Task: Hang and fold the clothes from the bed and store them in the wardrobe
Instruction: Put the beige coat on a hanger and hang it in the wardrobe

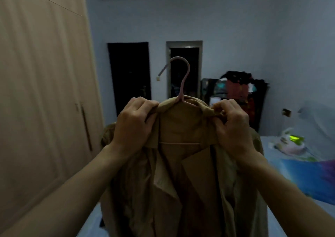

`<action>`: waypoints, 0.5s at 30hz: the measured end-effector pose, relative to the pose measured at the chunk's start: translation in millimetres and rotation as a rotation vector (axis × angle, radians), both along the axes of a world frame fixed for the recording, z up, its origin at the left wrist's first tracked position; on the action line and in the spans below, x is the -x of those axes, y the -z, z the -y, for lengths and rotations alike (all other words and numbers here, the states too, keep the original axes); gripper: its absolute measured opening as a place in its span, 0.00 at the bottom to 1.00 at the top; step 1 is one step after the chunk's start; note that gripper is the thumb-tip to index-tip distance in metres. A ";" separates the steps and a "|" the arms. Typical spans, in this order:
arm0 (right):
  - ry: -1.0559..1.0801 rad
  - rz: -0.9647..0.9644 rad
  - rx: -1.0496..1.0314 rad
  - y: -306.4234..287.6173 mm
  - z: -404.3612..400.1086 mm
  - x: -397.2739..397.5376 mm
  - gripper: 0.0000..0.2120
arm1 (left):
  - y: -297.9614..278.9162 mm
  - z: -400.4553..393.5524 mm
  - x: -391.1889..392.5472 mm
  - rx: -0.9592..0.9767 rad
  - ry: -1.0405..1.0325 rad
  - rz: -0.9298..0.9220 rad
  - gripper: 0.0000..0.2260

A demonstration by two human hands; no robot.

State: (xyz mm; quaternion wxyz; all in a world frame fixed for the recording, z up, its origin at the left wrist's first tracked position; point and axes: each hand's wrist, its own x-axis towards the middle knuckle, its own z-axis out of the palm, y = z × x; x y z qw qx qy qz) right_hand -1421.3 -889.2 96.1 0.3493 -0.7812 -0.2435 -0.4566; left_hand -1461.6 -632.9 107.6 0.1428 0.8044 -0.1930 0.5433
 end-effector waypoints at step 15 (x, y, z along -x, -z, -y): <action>-0.345 0.065 -0.052 -40.4 -272.1 112.0 0.09 | -32.9 -234.7 232.8 -0.025 -0.471 -0.059 0.14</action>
